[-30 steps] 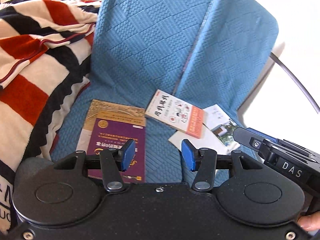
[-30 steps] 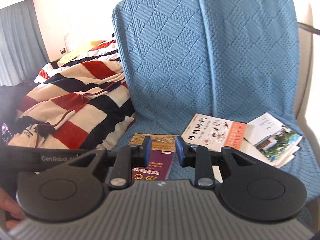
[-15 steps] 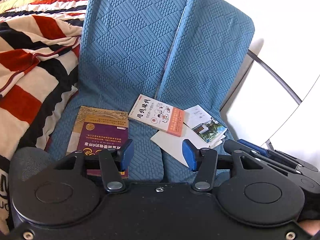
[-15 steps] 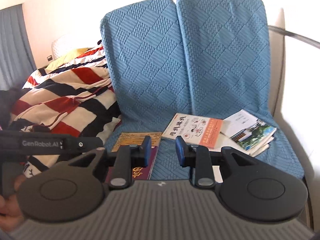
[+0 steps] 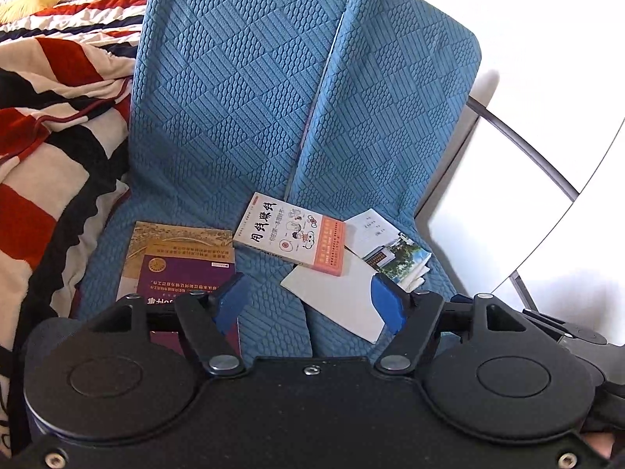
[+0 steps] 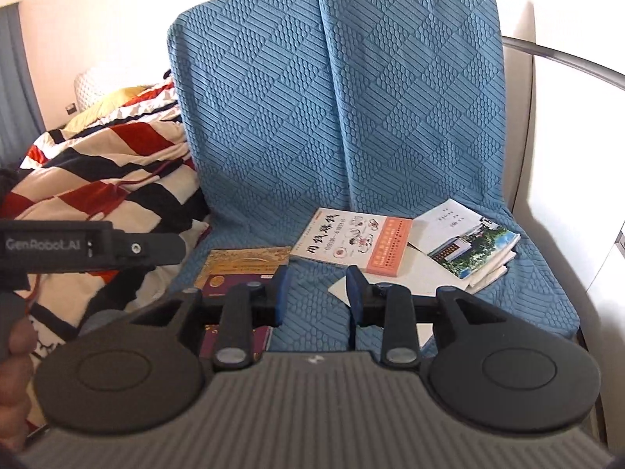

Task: Organize objects
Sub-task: 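Move both tools toward the white illustrated book with orange spine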

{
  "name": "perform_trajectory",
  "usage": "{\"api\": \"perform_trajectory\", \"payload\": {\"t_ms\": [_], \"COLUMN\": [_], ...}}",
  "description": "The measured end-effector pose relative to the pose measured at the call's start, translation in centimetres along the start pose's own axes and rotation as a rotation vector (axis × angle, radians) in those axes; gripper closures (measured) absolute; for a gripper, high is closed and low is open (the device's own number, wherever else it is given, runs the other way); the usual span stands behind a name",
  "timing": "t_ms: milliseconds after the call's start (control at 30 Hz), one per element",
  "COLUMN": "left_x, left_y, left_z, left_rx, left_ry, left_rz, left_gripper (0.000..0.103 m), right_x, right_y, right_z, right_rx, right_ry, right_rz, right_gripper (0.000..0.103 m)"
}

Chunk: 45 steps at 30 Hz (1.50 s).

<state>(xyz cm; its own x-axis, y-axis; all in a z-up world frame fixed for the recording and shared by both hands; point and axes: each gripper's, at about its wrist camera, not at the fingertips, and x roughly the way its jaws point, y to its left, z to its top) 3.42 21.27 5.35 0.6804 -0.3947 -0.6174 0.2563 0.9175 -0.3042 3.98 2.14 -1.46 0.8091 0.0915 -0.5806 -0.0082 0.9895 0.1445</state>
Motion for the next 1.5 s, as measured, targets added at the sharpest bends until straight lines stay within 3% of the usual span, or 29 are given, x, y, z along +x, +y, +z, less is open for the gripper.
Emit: {"api": "perform_trajectory", "payload": {"t_ms": [100,467,800,1000,1200,1300,1500], "left_x": [0.9,6.5,13.7,17.5,20.5,22.4,25.3], "left_y": [0.9,3.5,5.4,6.4,6.5,6.3,7.0], "left_z": [0.3,2.7,2.9,2.8,3.4,3.6,4.6], "left_rx": [-0.005,0.005,0.017,0.039,0.063,0.098,0.077], "left_ry": [-0.011,-0.019,-0.014,0.017,0.055,0.094,0.126], "left_rz": [-0.019,-0.021,-0.014,0.001,-0.002,0.034,0.016], "left_gripper": [0.028,0.024,0.011,0.007,0.007,0.007,0.007], "right_x": [0.9,5.6,9.8,12.6,15.1,16.3,18.7], "right_y": [-0.2,-2.1,-4.9,-6.7,-7.7,-8.0,-8.8], "right_z": [-0.1,-0.3,-0.4,-0.6,-0.8,-0.8,-0.7], "right_rx": [0.020,0.086,0.143,0.163,0.161,0.154,0.153], "right_ry": [0.012,0.061,0.085,0.106,0.119,0.126,0.163], "right_rz": [-0.012,-0.070,-0.127,-0.148,-0.151,-0.137,-0.129], "right_gripper": [0.069,0.068,0.033,0.025,0.024,0.024,0.024]}}
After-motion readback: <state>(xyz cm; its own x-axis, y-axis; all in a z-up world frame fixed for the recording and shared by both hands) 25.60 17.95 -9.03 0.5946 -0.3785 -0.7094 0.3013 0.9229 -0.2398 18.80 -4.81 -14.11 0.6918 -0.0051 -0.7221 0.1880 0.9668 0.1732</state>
